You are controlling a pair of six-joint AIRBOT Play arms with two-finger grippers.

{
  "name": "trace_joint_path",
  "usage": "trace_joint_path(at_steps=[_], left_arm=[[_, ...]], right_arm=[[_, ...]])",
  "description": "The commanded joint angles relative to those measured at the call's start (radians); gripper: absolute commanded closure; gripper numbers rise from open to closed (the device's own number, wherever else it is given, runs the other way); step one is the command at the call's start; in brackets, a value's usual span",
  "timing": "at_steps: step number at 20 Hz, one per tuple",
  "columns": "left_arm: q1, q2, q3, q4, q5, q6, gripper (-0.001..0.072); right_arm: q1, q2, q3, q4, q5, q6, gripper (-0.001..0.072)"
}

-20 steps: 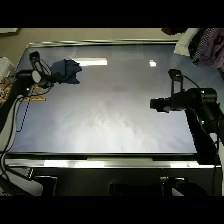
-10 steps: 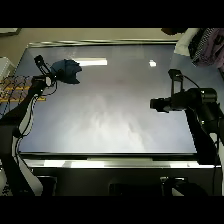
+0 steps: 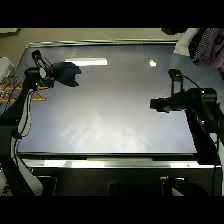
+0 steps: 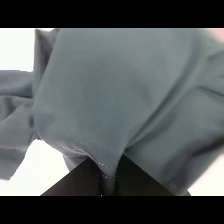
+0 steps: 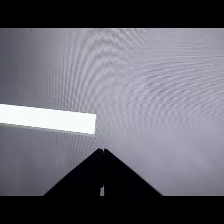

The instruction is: Fold the clothes and pants, and hang the long-sleeved shirts on hangers.

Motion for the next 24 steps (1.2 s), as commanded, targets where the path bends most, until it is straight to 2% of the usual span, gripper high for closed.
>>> trace_joint_path(at_steps=[1,3,6,11,13,15,17,18,20,21,24], left_arm=[[-0.038,0.104,0.011,-0.179,-0.290,0.091,0.0694],[-0.099,0.161,-0.009,-0.333,-0.390,0.141,0.0694],[-0.242,0.184,-0.021,-0.428,-0.478,0.140,0.0694],[-0.528,0.182,-0.091,-0.424,-0.508,0.062,0.0694],[-0.628,0.173,-0.108,-0.363,-0.509,0.020,0.0694],[-0.693,0.167,-0.120,-0.280,-0.514,-0.038,0.0693],[-0.717,0.168,-0.119,-0.268,-0.510,-0.047,0.0666],[-0.718,0.172,-0.115,-0.268,-0.520,-0.046,0.0530],[-0.694,0.196,-0.112,-0.266,-0.567,-0.033,0.0132],[-0.671,0.219,-0.112,-0.262,-0.606,-0.022,0.0091],[-0.570,0.343,-0.112,-0.145,-0.771,0.032,0.0094]], right_arm=[[0.001,0.001,0.001,0.000,0.000,0.000,0.0684],[0.001,0.001,0.001,0.000,0.000,0.000,0.0684],[0.001,0.001,0.001,0.000,0.000,0.000,0.0684],[0.001,0.001,0.001,0.000,0.000,0.000,0.0684],[0.001,0.001,0.001,0.000,0.000,0.000,0.0684],[0.001,0.001,0.001,0.000,0.000,0.000,0.0684],[0.001,0.001,0.001,0.000,0.000,0.000,0.0684],[0.001,0.001,0.001,0.000,0.000,0.000,0.0684],[0.001,0.001,0.001,0.000,0.000,0.000,0.0684],[0.001,0.001,0.001,0.000,0.000,0.000,0.0684],[0.001,0.001,0.001,0.000,0.000,0.000,0.0684]])
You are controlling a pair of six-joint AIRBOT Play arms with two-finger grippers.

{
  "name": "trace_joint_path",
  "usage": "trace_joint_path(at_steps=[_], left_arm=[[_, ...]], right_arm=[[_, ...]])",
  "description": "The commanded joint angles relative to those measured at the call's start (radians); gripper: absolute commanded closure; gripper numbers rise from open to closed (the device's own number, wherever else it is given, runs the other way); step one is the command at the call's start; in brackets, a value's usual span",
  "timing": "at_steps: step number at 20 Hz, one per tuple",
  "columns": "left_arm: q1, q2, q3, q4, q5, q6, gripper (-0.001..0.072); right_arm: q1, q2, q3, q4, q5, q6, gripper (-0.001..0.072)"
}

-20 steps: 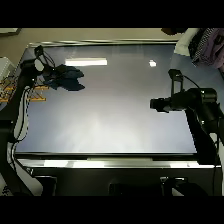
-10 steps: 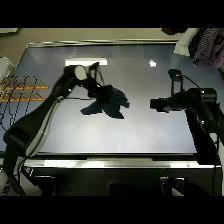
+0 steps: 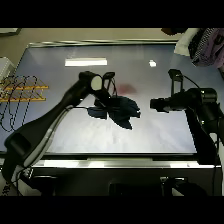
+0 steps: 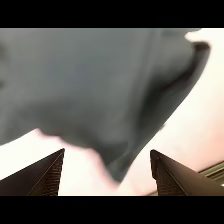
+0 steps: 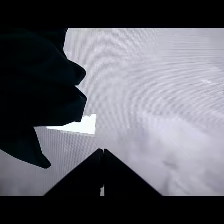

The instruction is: Fold the clothes and pants, and hang the long-sleeved shirts on hangers.

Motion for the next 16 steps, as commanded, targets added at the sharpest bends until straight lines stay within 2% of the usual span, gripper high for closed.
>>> trace_joint_path(at_steps=[1,4,6,7,9,11,13,14,15,16], left_arm=[[0.101,0.137,0.000,0.162,-0.193,0.060,0.0094],[0.233,0.299,0.000,0.297,-0.311,0.093,0.0095],[0.327,0.401,-0.001,0.299,-0.341,0.094,0.0095],[0.364,0.440,-0.001,0.299,-0.341,0.094,0.0095],[0.433,0.496,-0.001,0.299,-0.341,0.130,0.0095],[0.478,0.527,-0.001,0.299,-0.342,0.142,0.0096],[0.497,0.535,0.000,0.299,-0.341,0.142,0.0112],[0.497,0.532,-0.001,0.299,-0.341,0.142,0.0112],[0.497,0.527,-0.001,0.299,-0.341,0.141,0.0112],[0.497,0.521,-0.001,0.299,-0.340,0.137,0.0112]], right_arm=[[0.001,0.001,0.001,0.001,0.003,0.001,0.0684],[0.001,0.001,0.001,0.004,0.076,0.002,0.0684],[0.001,0.001,0.001,0.022,0.091,0.005,0.0684],[0.001,0.003,0.001,0.050,0.055,0.005,0.0682],[0.000,0.005,0.001,0.058,0.042,-0.005,0.0681],[-0.028,0.006,0.000,0.061,0.047,-0.038,0.0648],[-0.119,0.003,-0.043,0.089,0.089,0.047,0.0622],[-0.187,-0.006,-0.088,0.170,0.100,0.077,0.0592],[-0.249,-0.024,-0.140,0.294,0.101,0.078,0.0525],[-0.295,-0.052,-0.197,0.446,0.100,0.050,0.0391]])
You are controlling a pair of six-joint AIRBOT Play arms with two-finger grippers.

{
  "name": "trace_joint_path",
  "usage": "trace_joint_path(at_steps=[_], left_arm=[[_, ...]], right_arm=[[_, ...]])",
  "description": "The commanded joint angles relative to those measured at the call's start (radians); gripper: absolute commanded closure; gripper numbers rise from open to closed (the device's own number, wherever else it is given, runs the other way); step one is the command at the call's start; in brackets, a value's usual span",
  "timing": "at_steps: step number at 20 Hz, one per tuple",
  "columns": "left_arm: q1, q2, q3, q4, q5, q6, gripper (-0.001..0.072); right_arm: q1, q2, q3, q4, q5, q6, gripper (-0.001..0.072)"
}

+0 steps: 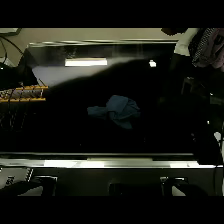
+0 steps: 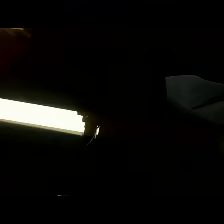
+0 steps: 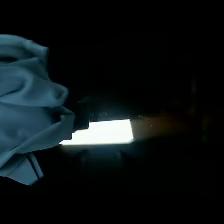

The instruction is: Fold the clothes and pants, and hang the long-sleeved shirts on hangers.

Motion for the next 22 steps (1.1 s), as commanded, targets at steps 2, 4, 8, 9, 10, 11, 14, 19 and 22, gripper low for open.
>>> trace_joint_path(at_steps=[2,4,8,9,10,11,14,19,22], left_arm=[[0.021,-0.010,-0.001,0.006,-0.002,0.004,0.0112],[0.029,-0.030,-0.001,0.005,0.003,0.006,0.0112],[0.076,-0.037,-0.051,0.005,0.023,0.009,0.0113],[0.089,-0.037,-0.075,0.004,0.023,0.015,0.0113],[0.100,-0.037,-0.098,0.003,0.025,0.031,0.0113],[0.111,-0.037,-0.125,0.001,0.029,0.035,0.0113],[0.135,-0.028,-0.215,0.001,0.096,0.034,0.0115],[0.183,0.007,-0.457,-0.157,0.323,0.055,0.0226],[0.207,0.005,-0.678,-0.432,0.506,0.141,0.0193]], right_arm=[[-0.140,-0.111,-0.161,0.496,-0.015,-0.098,0.0337],[-0.096,-0.186,-0.161,0.587,-0.028,-0.148,0.0296],[0.011,-0.251,-0.161,0.674,0.097,-0.167,0.0292],[0.029,-0.254,-0.161,0.686,0.130,-0.169,0.0288],[0.046,-0.259,-0.161,0.696,0.162,-0.169,0.0288],[0.058,-0.266,-0.160,0.699,0.180,-0.169,0.0288],[0.064,-0.307,-0.160,0.699,0.212,-0.169,0.0289],[0.064,-0.328,-0.160,0.692,0.214,-0.187,0.0661],[0.064,-0.315,-0.160,0.660,0.173,-0.188,0.0687]])
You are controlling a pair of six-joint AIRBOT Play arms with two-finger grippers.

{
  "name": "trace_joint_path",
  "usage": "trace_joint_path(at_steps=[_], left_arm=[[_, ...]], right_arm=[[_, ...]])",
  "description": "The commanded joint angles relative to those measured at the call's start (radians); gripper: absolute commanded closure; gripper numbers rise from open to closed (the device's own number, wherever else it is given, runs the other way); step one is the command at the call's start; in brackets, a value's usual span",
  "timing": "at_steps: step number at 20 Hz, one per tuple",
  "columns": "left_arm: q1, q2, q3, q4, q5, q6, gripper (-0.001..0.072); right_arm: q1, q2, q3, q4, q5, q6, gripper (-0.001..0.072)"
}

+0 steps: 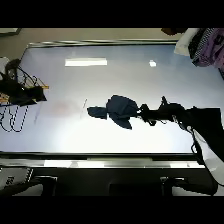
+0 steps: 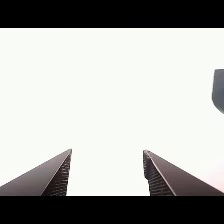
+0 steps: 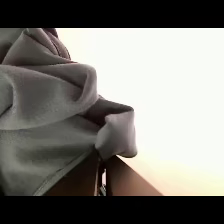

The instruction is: Fold the clothes and pants, and hang the long-sleeved shirts on hangers.

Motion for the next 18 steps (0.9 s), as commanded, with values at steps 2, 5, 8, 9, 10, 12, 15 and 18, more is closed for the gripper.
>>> trace_joint_path(at_steps=[2,5,8,9,10,12,15,18], left_arm=[[0.022,-0.006,-0.330,-0.453,0.335,0.185,0.0191],[0.010,-0.061,-0.478,-0.740,0.470,0.346,0.0155],[-0.020,-0.148,-0.496,-0.868,0.480,0.436,0.0154],[-0.034,-0.178,-0.496,-0.900,0.482,0.458,0.0154],[-0.049,-0.205,-0.496,-0.919,0.492,0.467,0.0154],[-0.081,-0.248,-0.496,-0.961,0.522,0.480,0.0155],[-0.123,-0.277,-0.496,-1.017,0.594,0.504,0.0155],[-0.152,-0.283,-0.494,-1.056,0.681,0.503,0.0155]], right_arm=[[0.001,0.023,0.000,-0.074,-0.048,0.013,0.0687],[0.002,0.058,0.000,-0.135,-0.073,0.047,0.0687],[0.002,0.089,0.000,-0.154,-0.092,0.062,0.0687],[0.002,0.095,0.000,-0.154,-0.098,0.064,0.0687],[0.002,0.100,0.000,-0.154,-0.104,0.064,0.0687],[0.002,0.106,0.000,-0.154,-0.125,0.064,0.0687],[0.002,0.107,0.000,-0.154,-0.145,0.063,0.0687],[0.002,0.107,0.000,-0.156,-0.169,0.063,0.0687]])
